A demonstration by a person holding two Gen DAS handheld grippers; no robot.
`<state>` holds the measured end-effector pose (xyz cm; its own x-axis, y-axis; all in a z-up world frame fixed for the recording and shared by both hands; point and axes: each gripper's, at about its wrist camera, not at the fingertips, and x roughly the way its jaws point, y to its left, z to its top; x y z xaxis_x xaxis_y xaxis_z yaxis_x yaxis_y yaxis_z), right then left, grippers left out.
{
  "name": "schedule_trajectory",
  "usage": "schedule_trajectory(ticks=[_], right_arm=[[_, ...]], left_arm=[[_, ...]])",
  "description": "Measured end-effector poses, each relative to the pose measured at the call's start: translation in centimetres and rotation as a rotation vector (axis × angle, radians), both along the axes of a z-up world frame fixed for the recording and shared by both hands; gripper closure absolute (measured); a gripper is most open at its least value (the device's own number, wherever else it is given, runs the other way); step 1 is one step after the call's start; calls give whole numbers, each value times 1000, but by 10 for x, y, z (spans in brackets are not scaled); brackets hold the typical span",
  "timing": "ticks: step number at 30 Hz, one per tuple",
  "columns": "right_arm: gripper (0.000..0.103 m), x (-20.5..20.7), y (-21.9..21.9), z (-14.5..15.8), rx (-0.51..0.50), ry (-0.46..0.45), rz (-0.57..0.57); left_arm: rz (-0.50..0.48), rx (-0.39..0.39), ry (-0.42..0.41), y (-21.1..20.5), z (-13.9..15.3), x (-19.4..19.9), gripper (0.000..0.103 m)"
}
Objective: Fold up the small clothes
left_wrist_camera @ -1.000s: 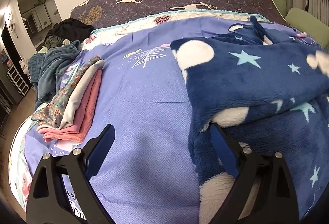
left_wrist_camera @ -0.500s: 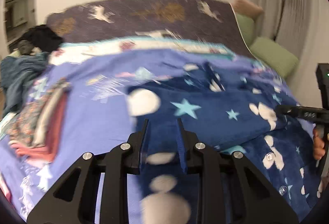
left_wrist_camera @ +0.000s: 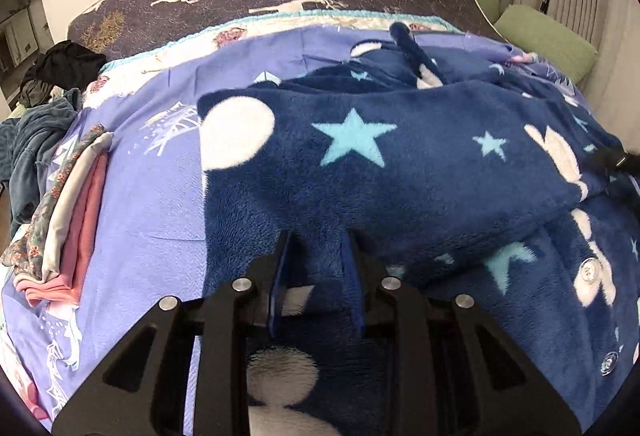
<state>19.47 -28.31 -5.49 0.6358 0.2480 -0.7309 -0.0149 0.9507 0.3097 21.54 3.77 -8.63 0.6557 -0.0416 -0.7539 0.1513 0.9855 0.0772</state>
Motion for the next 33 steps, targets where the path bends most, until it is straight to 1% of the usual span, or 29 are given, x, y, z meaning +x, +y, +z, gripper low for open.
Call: schedule_trajectory(ticks=[1, 2, 3, 4, 5, 6, 7, 8, 9, 10, 12, 15, 18, 19, 22, 24, 25, 26, 27, 30, 33], right_arm=[[74, -5, -20, 5, 13, -24, -36], [61, -11, -46, 11, 21, -45, -94], [56, -15, -67, 13, 27, -56, -146], [54, -23, -100, 13, 46, -58, -235], [54, -32, -128, 10, 73, -50, -315], [54, -40, -156, 4, 112, -36, -394], [56, -51, -190, -5, 168, -15, -498], [58, -61, -215, -14, 222, -3, -577], [61, -71, -238, -23, 282, 5, -639], [61, -79, -259, -33, 347, 7, -685], [60, -88, -285, -47, 415, 9, -748], [49, -97, -315, -70, 520, 20, -859], [46, -95, -336, -94, 646, 35, -919], [45, -94, -343, -102, 689, 16, -939], [43, -93, -360, -111, 766, -61, -981], [51, -90, -367, -114, 788, -80, -1008], [66, -86, -371, -115, 778, -81, -1019], [86, -82, -374, -115, 766, -74, -1020], [92, -80, -374, -116, 758, -65, -1013], [93, -71, -372, -108, 736, -79, -1003], [93, -59, -356, -77, 691, -142, -914]], left_arm=[[9, 8, -10, -2, 4, -2, 73], [12, 11, -17, -2, 7, -4, 69], [7, 4, -29, -5, 11, -7, 60], [-4, -6, -40, -7, 15, -9, 56], [-24, -20, -54, -13, 20, -11, 52], [-37, -31, -61, -19, 25, -12, 51], [-47, -41, -63, -22, 28, -12, 51], [-70, -68, -67, -28, 32, -13, 51], [-88, -89, -68, -34, 36, -13, 51], [-104, -105, -66, -39, 38, -12, 50], [-133, -113, -48, -51, 34, -8, 48], [-157, -103, -5, -64, 19, -2, 48], [-149, -108, 48, -67, 0, 4, 48], [-146, -116, 54, -66, -5, 6, 47], [-142, -148, 59, -62, -6, 7, 47], [-142, -154, 58, -61, -8, 7, 46], [-141, -154, 58, -61, -8, 6, 46], [-142, -152, 56, -61, -9, 6, 46], [-142, -150, 55, -62, -9, 5, 46], [-142, -154, 54, -61, -8, 5, 46], [-142, -162, 54, -60, -8, 5, 46]])
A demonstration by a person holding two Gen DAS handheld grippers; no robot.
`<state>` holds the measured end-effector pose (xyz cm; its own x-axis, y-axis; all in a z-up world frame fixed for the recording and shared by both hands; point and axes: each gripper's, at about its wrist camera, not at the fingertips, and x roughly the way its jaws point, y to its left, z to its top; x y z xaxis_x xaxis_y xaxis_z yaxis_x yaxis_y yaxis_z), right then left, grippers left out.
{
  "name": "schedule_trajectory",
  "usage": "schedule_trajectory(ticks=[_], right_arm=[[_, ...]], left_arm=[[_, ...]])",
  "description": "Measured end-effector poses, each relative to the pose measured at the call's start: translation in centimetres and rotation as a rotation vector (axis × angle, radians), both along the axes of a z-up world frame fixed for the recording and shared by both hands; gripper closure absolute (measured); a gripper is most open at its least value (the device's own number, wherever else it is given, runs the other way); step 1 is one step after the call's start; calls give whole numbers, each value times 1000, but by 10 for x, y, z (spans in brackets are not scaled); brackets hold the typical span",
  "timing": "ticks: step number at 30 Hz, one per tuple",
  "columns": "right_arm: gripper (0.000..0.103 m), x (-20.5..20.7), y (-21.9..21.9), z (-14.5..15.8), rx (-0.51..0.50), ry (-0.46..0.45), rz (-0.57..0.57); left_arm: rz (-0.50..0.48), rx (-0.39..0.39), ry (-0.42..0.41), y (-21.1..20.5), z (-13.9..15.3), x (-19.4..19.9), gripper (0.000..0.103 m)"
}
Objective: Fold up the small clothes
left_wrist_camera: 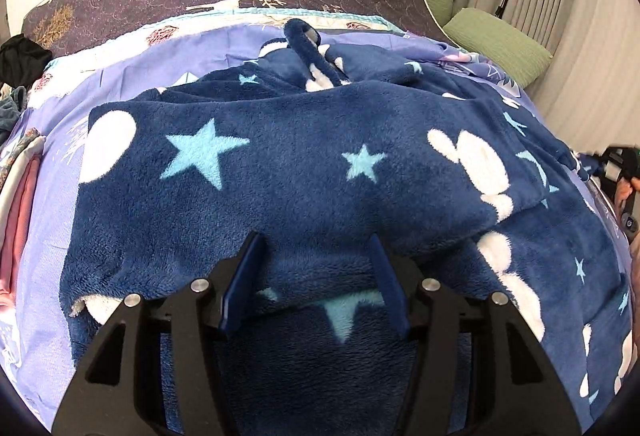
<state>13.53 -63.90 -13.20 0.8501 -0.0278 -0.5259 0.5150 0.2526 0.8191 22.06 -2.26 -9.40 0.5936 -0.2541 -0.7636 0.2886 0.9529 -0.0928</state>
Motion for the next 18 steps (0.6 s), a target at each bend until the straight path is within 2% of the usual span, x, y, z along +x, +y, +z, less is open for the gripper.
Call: schedule_trajectory(ticks=[3, 6, 10, 14, 16, 18], right_arm=[[93, 22, 37, 46, -86, -80, 124], [93, 46, 97, 96, -201, -167, 292], [93, 75, 214, 154, -397, -273, 549], [93, 88, 307, 176, -491, -342, 746], [93, 89, 356, 174, -543, -351, 858], [93, 86, 386, 165, -582, -331, 930]], left_arm=[[1, -5, -2, 1, 0, 0, 45], [1, -14, -3, 2, 1, -1, 45], [1, -36, 0, 5, 1, -1, 45], [0, -77, 6, 10, 1, 0, 45], [0, -120, 10, 16, 2, 0, 45], [3, -182, 14, 24, 4, 0, 45]])
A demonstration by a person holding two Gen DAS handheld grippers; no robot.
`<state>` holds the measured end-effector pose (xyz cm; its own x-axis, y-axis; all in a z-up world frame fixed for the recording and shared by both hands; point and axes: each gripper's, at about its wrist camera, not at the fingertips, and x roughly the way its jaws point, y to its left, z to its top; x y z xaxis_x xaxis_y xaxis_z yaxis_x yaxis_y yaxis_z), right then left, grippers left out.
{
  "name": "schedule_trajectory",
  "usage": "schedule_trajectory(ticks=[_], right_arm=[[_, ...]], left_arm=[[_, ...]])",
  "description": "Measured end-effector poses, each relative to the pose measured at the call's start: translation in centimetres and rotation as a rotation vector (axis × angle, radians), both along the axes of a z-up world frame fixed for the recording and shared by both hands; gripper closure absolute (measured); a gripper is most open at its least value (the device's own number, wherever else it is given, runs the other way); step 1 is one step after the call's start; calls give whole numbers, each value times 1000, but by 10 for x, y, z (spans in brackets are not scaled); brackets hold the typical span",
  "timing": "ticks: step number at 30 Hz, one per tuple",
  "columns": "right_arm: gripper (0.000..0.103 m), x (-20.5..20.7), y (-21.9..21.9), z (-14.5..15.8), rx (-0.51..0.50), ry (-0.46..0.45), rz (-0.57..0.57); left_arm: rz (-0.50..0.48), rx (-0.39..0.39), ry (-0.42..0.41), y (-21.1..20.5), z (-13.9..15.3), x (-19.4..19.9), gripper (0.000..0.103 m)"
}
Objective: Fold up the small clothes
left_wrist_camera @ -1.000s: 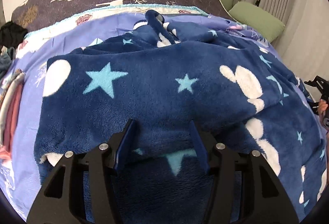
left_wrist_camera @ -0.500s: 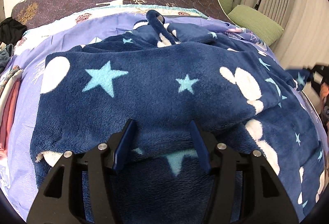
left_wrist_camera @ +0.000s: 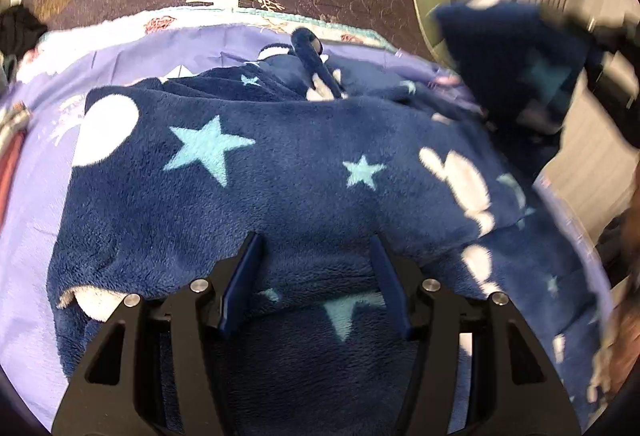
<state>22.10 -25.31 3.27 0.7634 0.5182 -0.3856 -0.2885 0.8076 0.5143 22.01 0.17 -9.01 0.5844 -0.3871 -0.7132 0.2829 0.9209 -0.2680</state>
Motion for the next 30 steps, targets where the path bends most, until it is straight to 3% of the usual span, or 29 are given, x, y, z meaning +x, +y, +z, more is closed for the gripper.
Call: schedule_trajectory(ticks=[5, 8, 12, 16, 19, 23, 26, 30], right_arm=[[93, -6, 55, -36, -151, 63, 101], [89, -12, 72, -53, -245, 79, 145], [81, -31, 96, -71, -437, 51, 204], [53, -39, 100, -79, -556, -32, 130], [53, -39, 111, -78, -580, -96, 116], [56, -48, 144, -86, -683, -165, 290], [56, -52, 147, -92, -706, -157, 315], [51, -57, 132, -87, -673, -129, 297]], left_arm=[[24, -238, 48, 31, 4, 2, 45], [34, -323, 71, 40, 5, 4, 45], [35, -332, 66, 40, 6, 5, 45], [28, -358, 60, 42, 10, 4, 45], [51, -365, 37, 49, 16, 5, 39], [66, -448, 70, 64, 11, 9, 37], [60, -483, 122, 64, 2, 17, 37], [55, -437, 147, 53, -2, 25, 37]])
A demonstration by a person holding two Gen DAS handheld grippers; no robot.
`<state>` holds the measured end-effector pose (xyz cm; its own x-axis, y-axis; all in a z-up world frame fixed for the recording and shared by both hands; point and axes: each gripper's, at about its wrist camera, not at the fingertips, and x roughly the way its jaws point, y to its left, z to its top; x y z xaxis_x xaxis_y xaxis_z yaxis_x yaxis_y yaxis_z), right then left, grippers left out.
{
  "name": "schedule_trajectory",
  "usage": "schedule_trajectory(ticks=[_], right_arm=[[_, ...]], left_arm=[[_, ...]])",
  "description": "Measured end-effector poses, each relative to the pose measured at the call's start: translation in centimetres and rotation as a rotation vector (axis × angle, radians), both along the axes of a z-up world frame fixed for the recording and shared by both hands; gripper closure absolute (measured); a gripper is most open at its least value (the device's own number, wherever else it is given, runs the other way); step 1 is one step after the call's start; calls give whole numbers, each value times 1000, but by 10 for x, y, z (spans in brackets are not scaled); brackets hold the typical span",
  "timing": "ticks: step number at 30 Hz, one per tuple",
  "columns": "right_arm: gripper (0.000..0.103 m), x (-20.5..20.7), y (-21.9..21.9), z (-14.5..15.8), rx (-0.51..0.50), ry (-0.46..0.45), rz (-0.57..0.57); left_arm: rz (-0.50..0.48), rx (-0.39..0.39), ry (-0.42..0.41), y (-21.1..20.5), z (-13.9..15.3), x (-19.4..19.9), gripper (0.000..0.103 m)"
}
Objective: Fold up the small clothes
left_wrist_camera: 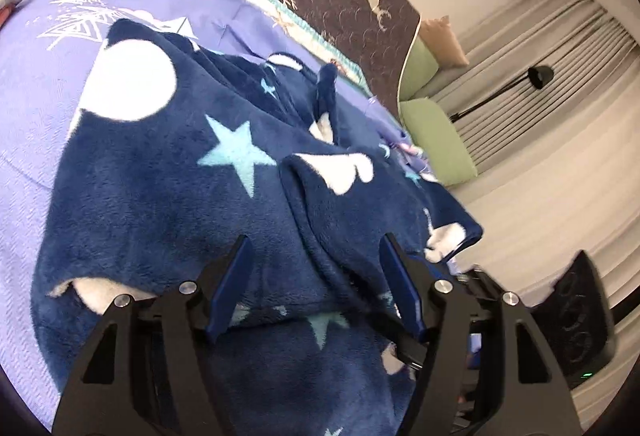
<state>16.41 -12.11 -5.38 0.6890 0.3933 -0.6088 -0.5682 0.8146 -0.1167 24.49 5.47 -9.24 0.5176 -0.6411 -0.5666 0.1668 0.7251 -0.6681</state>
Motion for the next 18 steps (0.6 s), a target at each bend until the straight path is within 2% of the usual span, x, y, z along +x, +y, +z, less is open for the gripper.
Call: schedule_trajectory(ticks=[4, 5, 6, 7, 8, 10, 12, 15, 18], right_arm=[[42, -14, -25, 10, -22, -23, -43], [40, -16, -33, 10, -26, -26, -63], [40, -18, -42, 13, -27, -30, -88], [38, -19, -58, 16, -28, -38, -139], [35, -22, -69, 16, -27, -41, -172], [34, -22, -95, 19, -29, -45, -269], [34, -20, -125, 18, -48, -38, -384], [32, -12, -169, 9, -112, 6, -565], [32, -8, -190, 2, -124, 45, -631]], left_arm=[[-62, 65, -7, -25, 4, 2, 37], [-75, 83, -8, -31, 4, 1, 43], [-96, 109, -7, -39, 3, 2, 58], [-117, 136, -5, -47, 1, 3, 69], [-141, 168, -8, -56, -1, 4, 93], [-138, 245, -50, -68, 7, 1, 93], [-133, 260, -114, -69, 27, -5, 94], [-83, 236, -234, -55, 87, -9, 94], [-34, 247, -342, -34, 137, -18, 94]])
